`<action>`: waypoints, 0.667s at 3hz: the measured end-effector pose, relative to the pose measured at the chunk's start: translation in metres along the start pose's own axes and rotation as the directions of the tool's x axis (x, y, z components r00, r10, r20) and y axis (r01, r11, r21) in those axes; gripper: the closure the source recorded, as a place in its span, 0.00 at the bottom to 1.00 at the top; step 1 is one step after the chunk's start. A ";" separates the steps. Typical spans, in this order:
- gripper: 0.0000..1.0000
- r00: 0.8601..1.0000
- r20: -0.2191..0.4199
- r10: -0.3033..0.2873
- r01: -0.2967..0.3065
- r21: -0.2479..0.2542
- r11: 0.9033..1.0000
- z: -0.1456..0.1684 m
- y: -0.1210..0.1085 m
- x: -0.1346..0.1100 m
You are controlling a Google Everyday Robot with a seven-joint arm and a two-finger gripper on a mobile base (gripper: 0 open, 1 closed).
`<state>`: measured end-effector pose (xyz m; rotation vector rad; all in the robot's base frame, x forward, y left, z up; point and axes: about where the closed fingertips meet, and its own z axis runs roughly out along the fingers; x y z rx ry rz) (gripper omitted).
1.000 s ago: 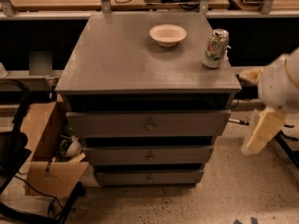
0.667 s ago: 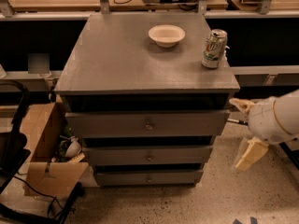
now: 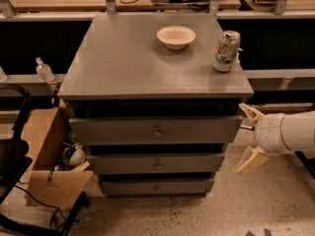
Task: Open bottom drawer
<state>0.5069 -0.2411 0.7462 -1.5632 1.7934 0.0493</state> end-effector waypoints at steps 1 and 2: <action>0.00 1.000 0.000 0.000 0.000 0.000 1.000 0.000 0.000 0.000; 0.00 1.000 0.012 -0.001 0.001 -0.012 1.000 0.047 0.031 0.017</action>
Offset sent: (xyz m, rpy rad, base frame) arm -0.0015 0.0252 -0.0999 0.0011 0.0081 0.0131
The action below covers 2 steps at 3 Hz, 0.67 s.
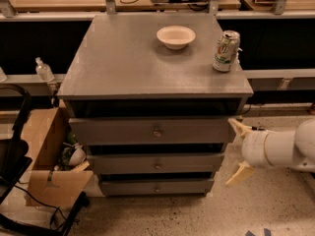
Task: Open bottom drawer
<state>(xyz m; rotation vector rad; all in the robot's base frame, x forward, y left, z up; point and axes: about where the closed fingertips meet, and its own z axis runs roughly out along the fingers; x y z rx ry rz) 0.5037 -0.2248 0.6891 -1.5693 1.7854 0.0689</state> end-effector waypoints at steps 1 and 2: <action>0.00 0.999 0.039 0.019 -0.019 -0.002 1.000 0.063 0.033 0.033; 0.00 0.996 0.086 0.019 -0.022 0.034 0.999 0.137 0.065 0.093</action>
Offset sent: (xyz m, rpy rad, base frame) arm 0.0151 0.0128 -0.2907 0.1821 -0.0257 -0.0003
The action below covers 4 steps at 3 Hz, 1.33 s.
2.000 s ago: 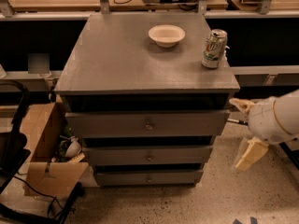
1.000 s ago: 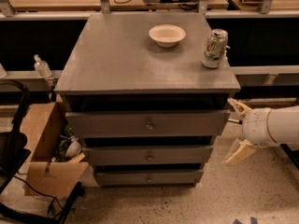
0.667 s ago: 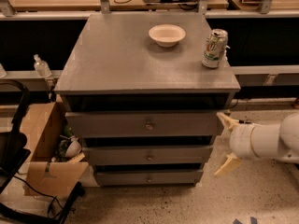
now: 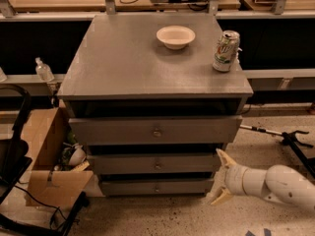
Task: Open bottom drawer
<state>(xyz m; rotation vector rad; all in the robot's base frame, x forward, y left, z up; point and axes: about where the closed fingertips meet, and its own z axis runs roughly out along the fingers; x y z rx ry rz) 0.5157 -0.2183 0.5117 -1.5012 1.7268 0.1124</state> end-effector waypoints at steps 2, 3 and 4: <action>0.00 0.998 -0.012 0.064 -0.065 -0.043 0.997 0.056 0.065 0.083; 0.00 0.998 -0.012 0.064 -0.065 -0.043 0.997 0.056 0.065 0.083; 0.00 0.998 -0.015 0.063 -0.064 -0.065 0.996 0.076 0.069 0.078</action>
Offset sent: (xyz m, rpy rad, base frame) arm -0.0494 -0.0327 -0.1647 0.0027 0.1538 -0.0535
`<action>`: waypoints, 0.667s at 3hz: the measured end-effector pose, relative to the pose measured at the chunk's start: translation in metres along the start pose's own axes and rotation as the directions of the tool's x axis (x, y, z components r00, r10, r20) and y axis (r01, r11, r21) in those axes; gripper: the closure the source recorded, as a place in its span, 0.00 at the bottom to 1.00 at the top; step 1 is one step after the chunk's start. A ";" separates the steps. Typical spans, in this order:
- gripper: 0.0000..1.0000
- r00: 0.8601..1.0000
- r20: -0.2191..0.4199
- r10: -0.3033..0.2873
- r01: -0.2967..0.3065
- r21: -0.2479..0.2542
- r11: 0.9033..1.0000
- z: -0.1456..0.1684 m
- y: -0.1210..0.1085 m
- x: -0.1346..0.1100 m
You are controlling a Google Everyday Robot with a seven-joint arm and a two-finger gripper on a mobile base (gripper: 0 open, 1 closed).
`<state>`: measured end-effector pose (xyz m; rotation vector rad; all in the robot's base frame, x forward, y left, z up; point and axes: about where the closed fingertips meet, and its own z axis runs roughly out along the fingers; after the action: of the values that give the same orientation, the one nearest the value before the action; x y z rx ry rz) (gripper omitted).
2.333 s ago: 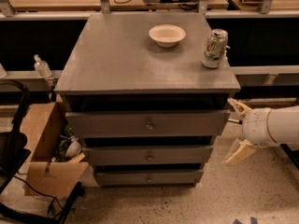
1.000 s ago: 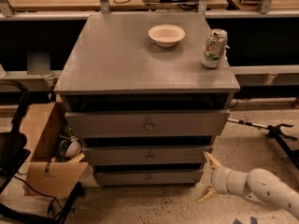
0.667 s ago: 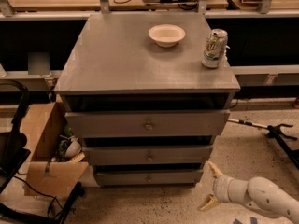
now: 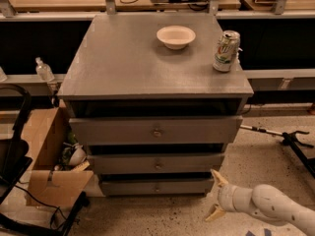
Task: Open bottom drawer
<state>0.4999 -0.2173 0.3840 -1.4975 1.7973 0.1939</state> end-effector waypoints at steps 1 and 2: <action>0.00 1.000 -0.009 0.030 -0.031 -0.051 0.998 0.050 0.005 0.000; 0.00 0.998 -0.021 0.054 -0.056 -0.103 0.993 0.095 0.011 0.003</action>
Offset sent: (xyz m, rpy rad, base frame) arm 0.0529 0.0795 -0.1109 0.0085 0.1823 0.0329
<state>0.5332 -0.1633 0.3129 -1.5265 1.8693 0.3058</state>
